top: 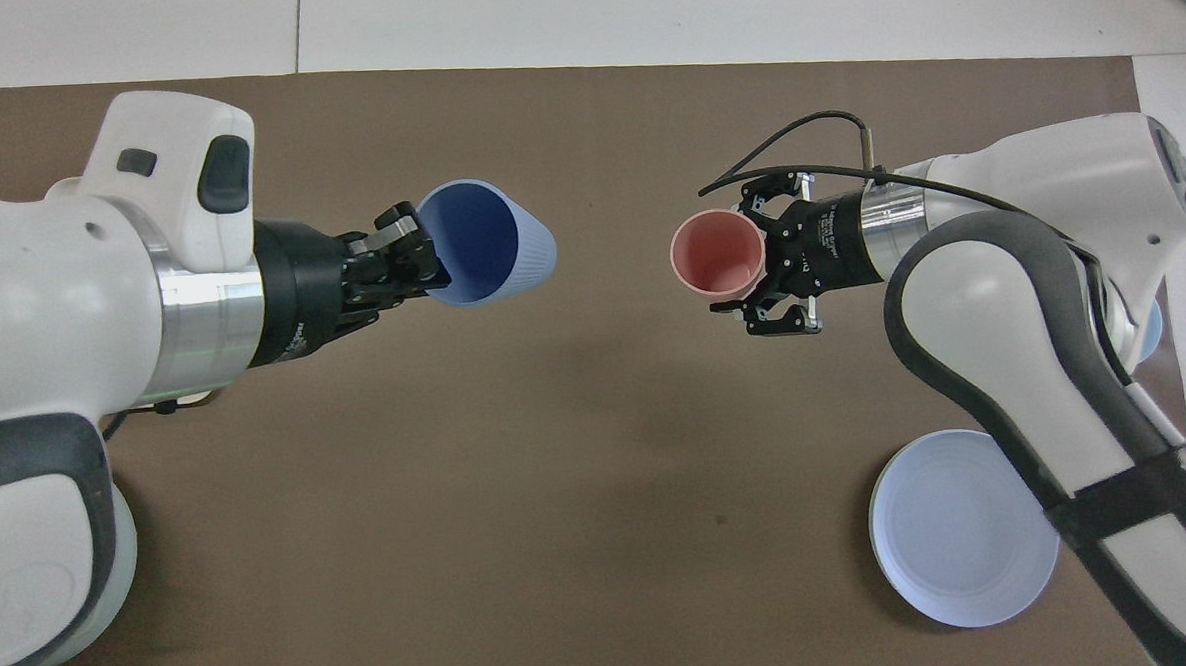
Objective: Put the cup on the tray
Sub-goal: 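Pull the blue cup out with the left gripper while the right holds pink, then lower the blue cup onto the tray while the right gripper lowers pink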
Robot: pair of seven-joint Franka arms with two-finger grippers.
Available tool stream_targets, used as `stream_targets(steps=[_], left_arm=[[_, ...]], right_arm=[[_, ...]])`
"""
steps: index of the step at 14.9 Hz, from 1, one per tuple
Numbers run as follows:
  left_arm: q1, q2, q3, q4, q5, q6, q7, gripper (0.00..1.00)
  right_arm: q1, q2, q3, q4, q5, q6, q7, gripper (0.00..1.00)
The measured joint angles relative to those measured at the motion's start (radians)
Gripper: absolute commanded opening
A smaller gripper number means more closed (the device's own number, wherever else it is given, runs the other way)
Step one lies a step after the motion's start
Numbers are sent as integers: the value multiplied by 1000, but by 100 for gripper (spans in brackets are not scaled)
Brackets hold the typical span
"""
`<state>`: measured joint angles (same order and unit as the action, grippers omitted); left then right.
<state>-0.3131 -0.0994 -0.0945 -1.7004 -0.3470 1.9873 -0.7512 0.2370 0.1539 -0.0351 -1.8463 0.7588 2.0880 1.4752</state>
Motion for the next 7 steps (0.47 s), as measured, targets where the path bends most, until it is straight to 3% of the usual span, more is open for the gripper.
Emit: stream_targets(steps=[7], left_arm=[[324,-43,6,-178,66,-1,525,0]], right_arm=[[-235,31,-1,-116,29,-20,-326,0]])
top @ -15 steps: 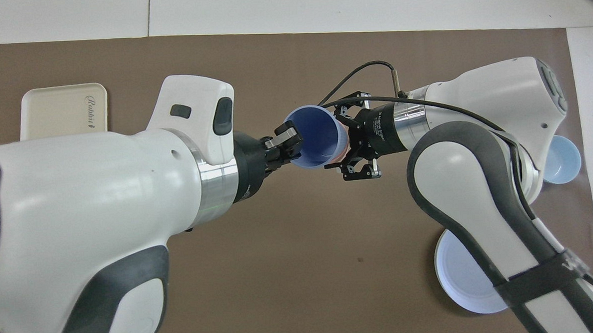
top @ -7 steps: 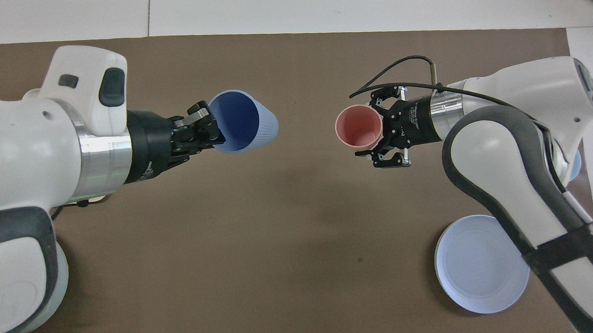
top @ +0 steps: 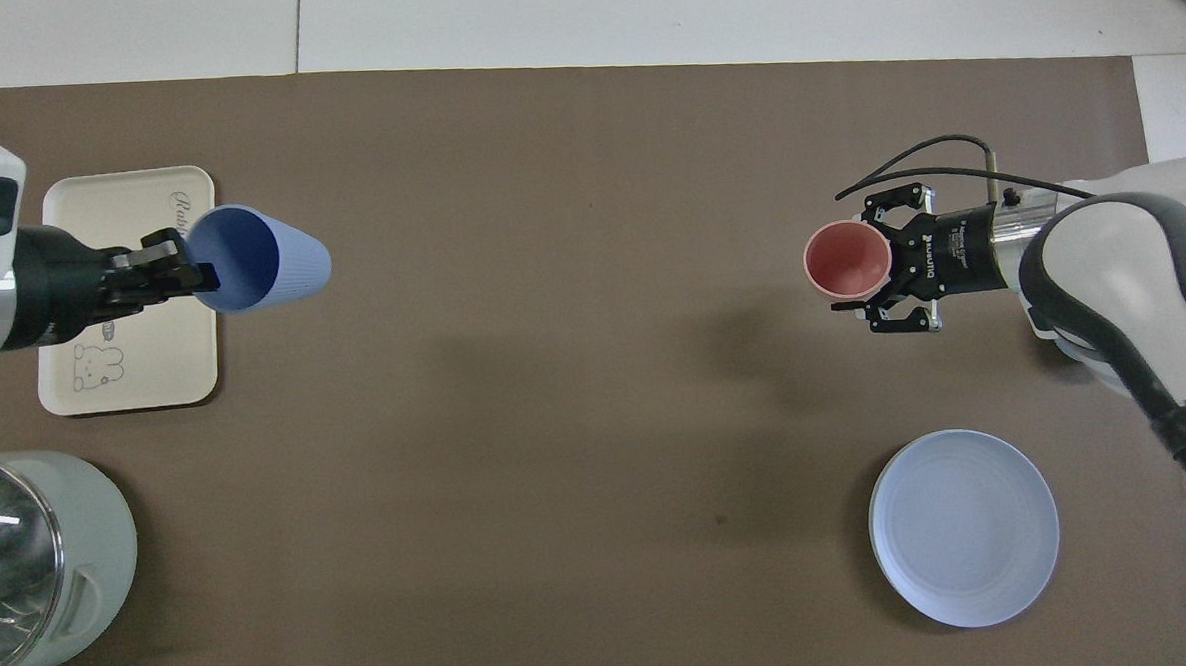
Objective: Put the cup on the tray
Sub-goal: 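Lower the blue cup onto the tray while the right gripper lowers pink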
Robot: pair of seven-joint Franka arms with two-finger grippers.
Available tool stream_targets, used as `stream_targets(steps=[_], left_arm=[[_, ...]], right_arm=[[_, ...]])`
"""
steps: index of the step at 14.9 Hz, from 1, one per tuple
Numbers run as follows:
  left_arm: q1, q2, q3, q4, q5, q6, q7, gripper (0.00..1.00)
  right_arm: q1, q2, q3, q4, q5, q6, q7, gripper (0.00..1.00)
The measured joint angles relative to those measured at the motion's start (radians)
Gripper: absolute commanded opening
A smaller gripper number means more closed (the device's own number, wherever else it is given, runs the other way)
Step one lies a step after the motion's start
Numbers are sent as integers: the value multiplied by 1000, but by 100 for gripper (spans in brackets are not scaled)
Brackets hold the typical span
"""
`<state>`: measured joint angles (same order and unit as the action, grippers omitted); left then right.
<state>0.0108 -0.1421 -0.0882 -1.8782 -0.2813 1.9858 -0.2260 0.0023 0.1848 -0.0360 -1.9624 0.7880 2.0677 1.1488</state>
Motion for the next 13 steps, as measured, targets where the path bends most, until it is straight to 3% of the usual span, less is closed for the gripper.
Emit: stream_targets(steps=[3,8,13], left_arm=[[138,60,3,-33,1,73,174,0],[266,282,0,10,1,218,409,0],[348,354,0,-9,2,247,597,0]], right_arm=[[-94,31,0,-12,48,-35,-85,0],[-229,119,0,-14,115,-116,-246,0],[-307,209,1,35,123,-186,-321,0]])
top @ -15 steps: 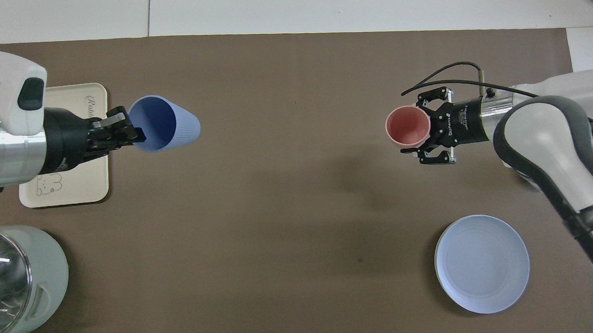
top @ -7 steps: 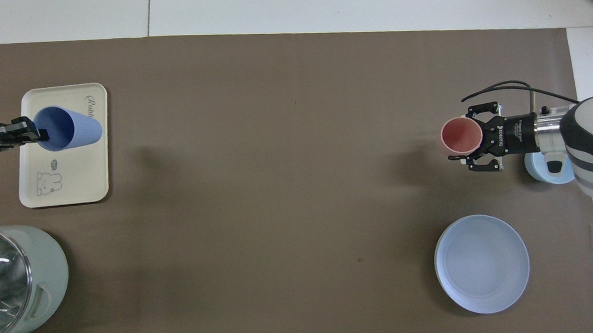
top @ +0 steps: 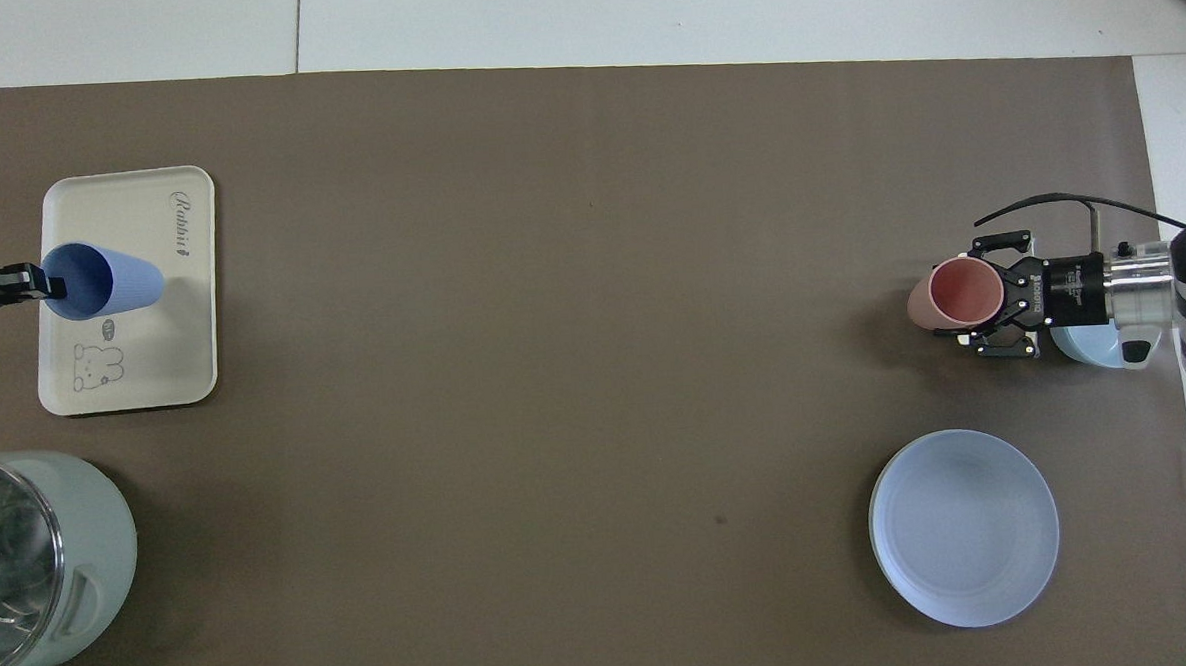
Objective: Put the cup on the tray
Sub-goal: 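Lower the blue cup onto the tray while the right gripper lowers pink, then open the left gripper and withdraw while the right gripper releases pink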
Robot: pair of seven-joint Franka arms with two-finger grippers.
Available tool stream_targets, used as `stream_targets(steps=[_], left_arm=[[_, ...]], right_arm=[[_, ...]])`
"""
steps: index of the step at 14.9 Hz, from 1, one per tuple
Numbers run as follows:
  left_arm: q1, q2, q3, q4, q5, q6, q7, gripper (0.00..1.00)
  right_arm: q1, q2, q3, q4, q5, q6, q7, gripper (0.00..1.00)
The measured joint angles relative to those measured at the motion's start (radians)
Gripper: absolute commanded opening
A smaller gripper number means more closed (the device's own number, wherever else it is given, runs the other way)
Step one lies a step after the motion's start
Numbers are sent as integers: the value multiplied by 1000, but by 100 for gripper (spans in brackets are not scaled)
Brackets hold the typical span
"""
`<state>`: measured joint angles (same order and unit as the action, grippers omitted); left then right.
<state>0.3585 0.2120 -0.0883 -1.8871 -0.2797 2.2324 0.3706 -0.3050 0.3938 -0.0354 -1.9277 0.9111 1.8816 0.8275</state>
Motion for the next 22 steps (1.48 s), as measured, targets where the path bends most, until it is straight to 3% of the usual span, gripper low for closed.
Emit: stream_targets(steps=[3,4,6,7,8,10,12,17,22], left_arm=[[4,1,-3,-38,0,14,11,0],[4,0,-5,-48,0,20,14,19],[4,-1,-6,-64,0,40,37,83],[4,-2,-6,-75,0,60,47,100],[4,-3,-6,-84,0,76,53,100],[4,-6,-10,-85,0,85,58,100],[2,-21,-18,-67,0,76,60,100],[-60,-115,-32,37,131,-104,62,100],[-212,-234,-38,44,218,-271,-27,100]], right_arm=[[0,25,5,20,1,-2,-2,0],[0,27,6,20,2,-2,-14,0],[1,28,7,19,3,-2,-46,0],[1,28,7,18,3,-2,-53,24],[1,29,7,17,3,3,-53,60],[0,30,6,11,3,30,-53,66],[0,32,3,8,5,41,-53,94],[-10,32,-12,8,5,51,-55,98],[-29,25,-23,15,-54,55,-76,98]])
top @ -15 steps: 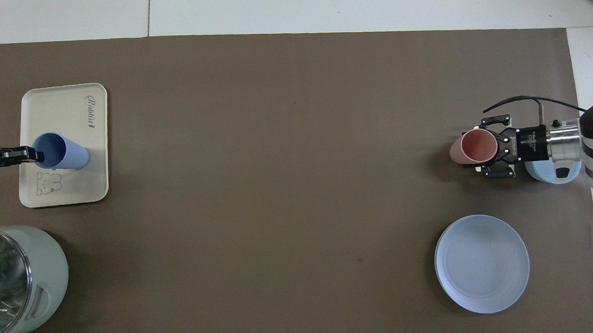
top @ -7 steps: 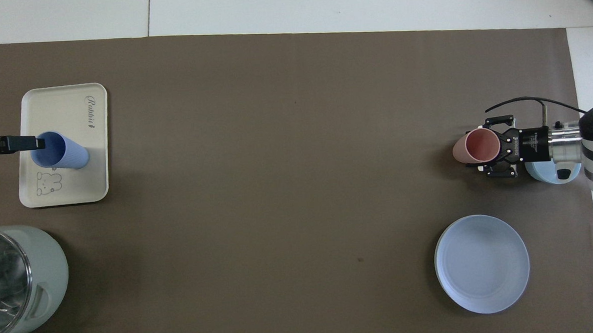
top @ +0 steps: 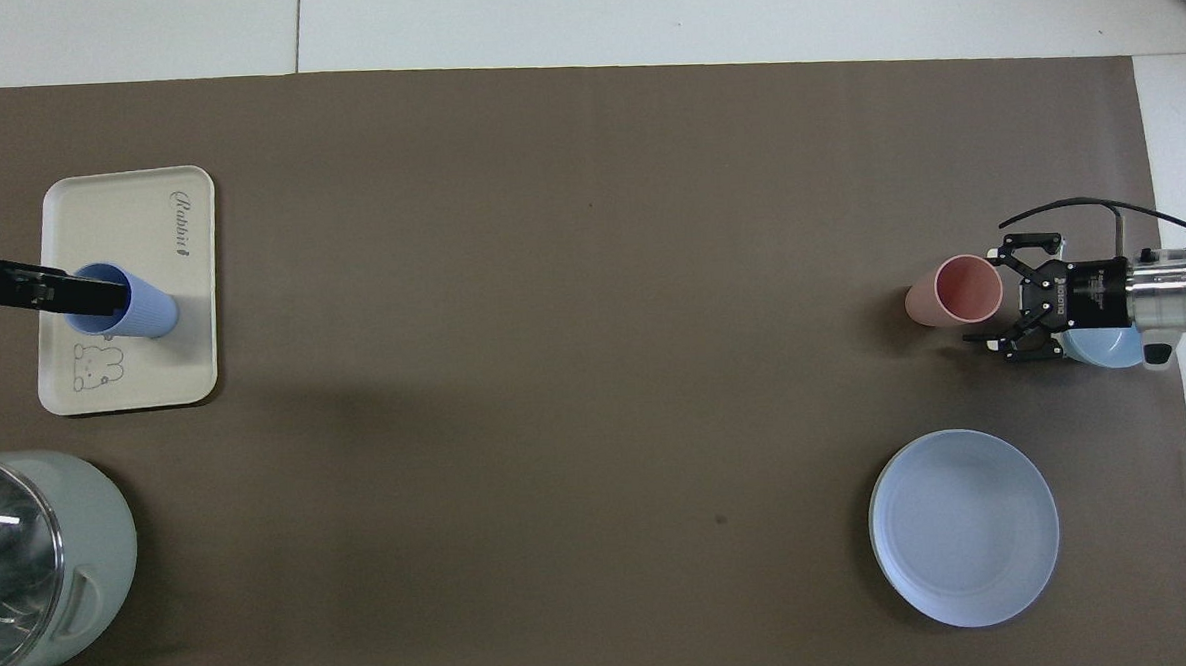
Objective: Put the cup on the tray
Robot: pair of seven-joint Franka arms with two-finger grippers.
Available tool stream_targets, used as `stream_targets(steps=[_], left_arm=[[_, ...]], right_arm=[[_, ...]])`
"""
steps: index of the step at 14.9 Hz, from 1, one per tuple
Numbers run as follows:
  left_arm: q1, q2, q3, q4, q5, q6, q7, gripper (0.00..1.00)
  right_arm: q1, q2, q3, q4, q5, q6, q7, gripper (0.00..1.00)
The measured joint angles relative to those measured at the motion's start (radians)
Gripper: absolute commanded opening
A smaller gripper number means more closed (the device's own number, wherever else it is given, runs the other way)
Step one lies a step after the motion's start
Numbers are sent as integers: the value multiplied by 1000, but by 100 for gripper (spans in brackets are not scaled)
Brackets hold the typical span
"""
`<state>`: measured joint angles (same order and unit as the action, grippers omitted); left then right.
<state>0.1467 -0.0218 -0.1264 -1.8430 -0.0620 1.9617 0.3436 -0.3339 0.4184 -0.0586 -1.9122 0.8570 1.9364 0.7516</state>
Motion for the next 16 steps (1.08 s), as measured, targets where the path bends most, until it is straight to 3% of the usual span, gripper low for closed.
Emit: stream_targets(steps=[7,9,14,16], left_arm=[[-234,-61,-8,2,17,-152,-362,100],[-245,-65,-5,39,18,-179,-378,100],[-214,-46,30,247,30,-341,-357,100],[-175,-38,32,266,31,-357,-299,100]], right_arm=[[36,-138,10,21,-371,130,-19,98],[76,-180,12,32,-474,131,-24,98],[212,-271,20,33,-689,82,-97,100],[267,-304,22,33,-725,34,-148,100]])
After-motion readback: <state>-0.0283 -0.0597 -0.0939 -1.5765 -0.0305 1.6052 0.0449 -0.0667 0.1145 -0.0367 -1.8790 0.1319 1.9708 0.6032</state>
